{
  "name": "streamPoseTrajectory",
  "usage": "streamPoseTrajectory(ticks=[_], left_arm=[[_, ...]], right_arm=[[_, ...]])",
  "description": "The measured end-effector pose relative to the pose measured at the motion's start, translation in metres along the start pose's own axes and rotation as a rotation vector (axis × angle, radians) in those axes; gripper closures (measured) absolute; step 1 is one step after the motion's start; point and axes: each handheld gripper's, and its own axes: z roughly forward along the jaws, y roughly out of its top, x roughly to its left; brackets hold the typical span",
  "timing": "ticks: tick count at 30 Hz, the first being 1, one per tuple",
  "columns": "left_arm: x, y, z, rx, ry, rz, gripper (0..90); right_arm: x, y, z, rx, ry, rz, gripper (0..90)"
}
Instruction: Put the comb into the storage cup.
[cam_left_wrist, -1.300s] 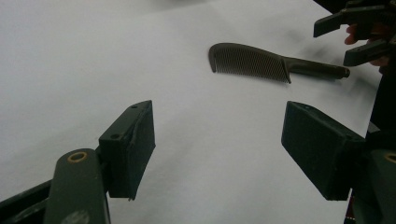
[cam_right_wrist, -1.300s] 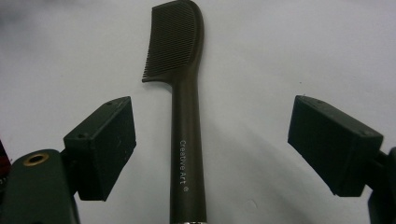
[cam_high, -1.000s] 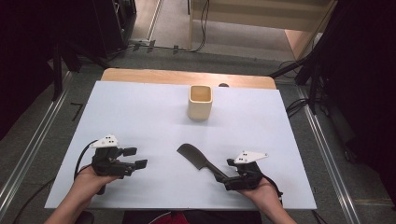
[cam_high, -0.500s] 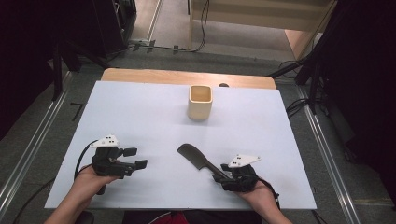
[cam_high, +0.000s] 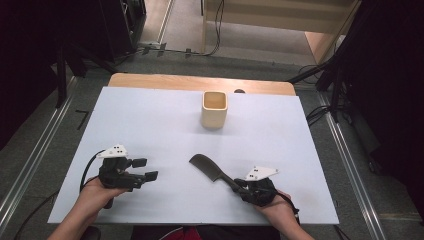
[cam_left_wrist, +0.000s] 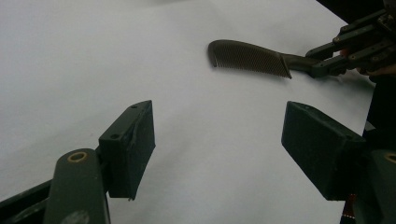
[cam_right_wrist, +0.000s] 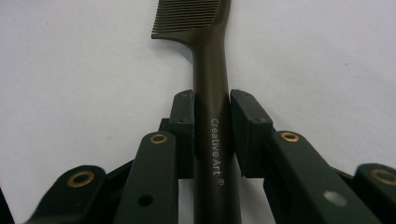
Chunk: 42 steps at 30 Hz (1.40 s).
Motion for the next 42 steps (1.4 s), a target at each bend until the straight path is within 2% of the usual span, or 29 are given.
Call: streamPoseTrajectory(ticks=[10, 14, 16, 23, 26, 31, 35, 40, 42], left_arm=[[0.0, 0.0, 0.0, 0.004, 0.004, 0.003, 26.7], [0.0, 0.0, 0.001, 0.005, 0.006, 0.001, 26.7], [0.0, 0.0, 0.001, 0.003, 0.004, -0.005, 26.7], [0.0, 0.001, 0.001, 0.006, 0.005, -0.015, 26.7], [0.0, 0.002, 0.002, 0.005, -0.002, -0.018, 26.7], [-0.001, 0.003, 0.002, 0.003, -0.007, -0.035, 26.7], [-0.002, 0.004, 0.002, 0.005, 0.001, -0.033, 26.7], [0.0, 0.005, 0.003, 0.013, -0.009, -0.069, 26.6], [-0.001, 0.005, 0.003, 0.009, -0.01, -0.068, 26.7]], right_arm=[[-0.001, 0.004, -0.002, 0.004, 0.02, 0.002, 70.2], [-0.005, 0.006, -0.007, -0.022, 0.03, 0.025, 70.2], [-0.008, 0.007, -0.011, -0.04, 0.043, 0.053, 70.2], [-0.01, 0.011, -0.016, -0.073, 0.044, 0.059, 70.2], [-0.01, 0.017, -0.019, -0.1, 0.043, 0.077, 70.3], [-0.006, 0.025, -0.02, -0.125, 0.047, 0.079, 70.2], [-0.004, 0.029, -0.018, -0.131, 0.049, 0.085, 70.2], [-0.001, 0.037, -0.014, -0.141, 0.049, 0.098, 70.2], [-0.001, 0.039, -0.013, -0.144, 0.049, 0.103, 70.2]])
